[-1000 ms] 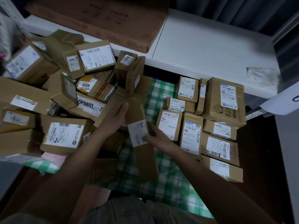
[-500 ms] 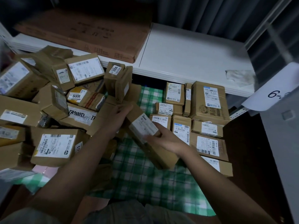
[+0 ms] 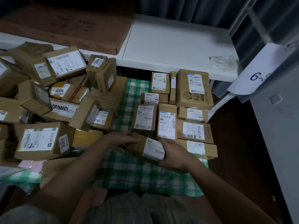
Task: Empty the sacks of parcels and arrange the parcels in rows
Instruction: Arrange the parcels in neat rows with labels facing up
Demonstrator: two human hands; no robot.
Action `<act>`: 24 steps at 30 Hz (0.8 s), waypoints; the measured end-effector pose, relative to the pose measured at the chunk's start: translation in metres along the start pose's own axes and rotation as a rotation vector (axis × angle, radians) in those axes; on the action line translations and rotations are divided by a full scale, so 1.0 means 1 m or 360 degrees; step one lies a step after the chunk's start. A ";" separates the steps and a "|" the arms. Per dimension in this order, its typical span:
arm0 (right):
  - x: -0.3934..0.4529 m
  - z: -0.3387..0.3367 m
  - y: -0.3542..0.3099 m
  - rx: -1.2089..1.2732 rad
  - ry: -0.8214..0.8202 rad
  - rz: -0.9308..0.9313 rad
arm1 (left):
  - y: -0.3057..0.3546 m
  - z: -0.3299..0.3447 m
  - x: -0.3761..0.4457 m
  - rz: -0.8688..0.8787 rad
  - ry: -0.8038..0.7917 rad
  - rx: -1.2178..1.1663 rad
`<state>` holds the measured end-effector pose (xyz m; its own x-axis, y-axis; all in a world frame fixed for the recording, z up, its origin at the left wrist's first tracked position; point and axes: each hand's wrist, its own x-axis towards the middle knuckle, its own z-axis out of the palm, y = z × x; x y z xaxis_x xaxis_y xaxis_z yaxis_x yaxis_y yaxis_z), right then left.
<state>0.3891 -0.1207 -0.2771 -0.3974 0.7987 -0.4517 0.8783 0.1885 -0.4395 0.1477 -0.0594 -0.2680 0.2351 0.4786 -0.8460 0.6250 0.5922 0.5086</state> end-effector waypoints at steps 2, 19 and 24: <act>-0.004 0.007 0.015 -0.0137 -0.0020 -0.0022 | -0.003 0.018 0.007 0.0007 -0.0069 0.0089; -0.082 0.051 0.137 -0.0382 0.0356 0.0034 | 0.022 0.159 0.062 0.0143 -0.0130 0.0433; -0.078 0.047 0.139 -0.0389 0.0456 0.0037 | 0.024 0.168 0.065 0.0171 -0.0028 0.0378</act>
<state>0.5299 -0.1837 -0.3399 -0.3167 0.9254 -0.2084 0.9374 0.2718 -0.2176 0.3026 -0.1228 -0.3375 0.3210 0.5180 -0.7929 0.7527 0.3686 0.5455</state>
